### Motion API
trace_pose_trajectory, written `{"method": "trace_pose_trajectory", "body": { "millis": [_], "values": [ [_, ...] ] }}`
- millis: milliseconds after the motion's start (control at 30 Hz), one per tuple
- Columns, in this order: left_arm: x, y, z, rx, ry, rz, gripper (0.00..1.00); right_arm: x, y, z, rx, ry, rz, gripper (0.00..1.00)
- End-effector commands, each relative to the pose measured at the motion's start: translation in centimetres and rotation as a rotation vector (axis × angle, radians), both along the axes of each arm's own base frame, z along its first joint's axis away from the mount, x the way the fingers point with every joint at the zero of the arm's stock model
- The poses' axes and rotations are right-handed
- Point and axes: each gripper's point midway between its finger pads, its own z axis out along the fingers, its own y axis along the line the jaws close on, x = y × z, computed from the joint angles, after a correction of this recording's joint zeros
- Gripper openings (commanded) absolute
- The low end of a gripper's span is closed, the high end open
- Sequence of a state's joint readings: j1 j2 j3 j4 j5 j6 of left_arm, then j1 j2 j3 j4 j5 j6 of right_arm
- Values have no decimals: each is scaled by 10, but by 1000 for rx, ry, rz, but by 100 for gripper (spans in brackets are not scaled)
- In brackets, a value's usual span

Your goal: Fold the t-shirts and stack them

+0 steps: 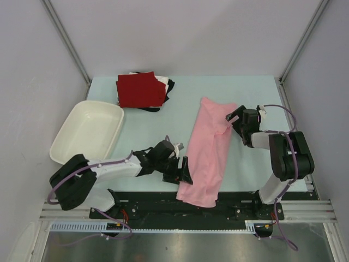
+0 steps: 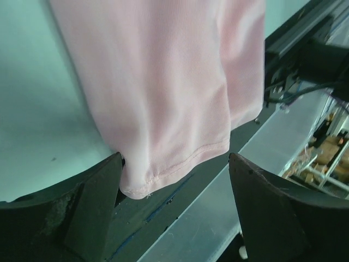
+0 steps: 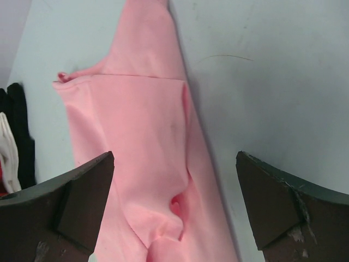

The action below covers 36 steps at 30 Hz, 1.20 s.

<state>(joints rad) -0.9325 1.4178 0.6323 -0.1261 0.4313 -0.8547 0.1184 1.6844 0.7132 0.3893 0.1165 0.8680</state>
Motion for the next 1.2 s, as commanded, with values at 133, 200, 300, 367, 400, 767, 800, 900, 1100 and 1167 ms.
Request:
{"method": "trace_pose_trajectory", "body": {
  "millis": [133, 200, 300, 367, 400, 767, 800, 900, 1100, 1167],
  "values": [
    [60, 30, 28, -42, -86, 199, 85, -16, 29, -39, 61, 136, 90, 95],
    [65, 32, 29, -49, -79, 209, 85, -18, 30, -41, 42, 146, 85, 88],
    [76, 35, 29, -62, -73, 235, 85, -13, 33, -43, -3, 183, 92, 73],
    [84, 35, 30, -68, -72, 254, 85, -6, 34, -45, -10, 204, 92, 53],
    [88, 37, 29, -63, -70, 264, 85, -4, 35, -43, -2, 204, 92, 47],
    [102, 33, 25, -72, -49, 262, 84, 26, 34, -48, -17, 239, 65, 0],
    [102, 34, 24, -70, -50, 261, 85, 37, 35, -47, -13, 230, 61, 0],
    [105, 37, 22, -63, -47, 269, 84, 56, 33, -48, -11, 225, 45, 0],
    [110, 40, 22, -62, -42, 278, 84, 94, 32, -55, 20, 231, 34, 0],
    [113, 40, 23, -61, -48, 278, 84, 108, 34, -55, 25, 216, 37, 0]
  ]
}}
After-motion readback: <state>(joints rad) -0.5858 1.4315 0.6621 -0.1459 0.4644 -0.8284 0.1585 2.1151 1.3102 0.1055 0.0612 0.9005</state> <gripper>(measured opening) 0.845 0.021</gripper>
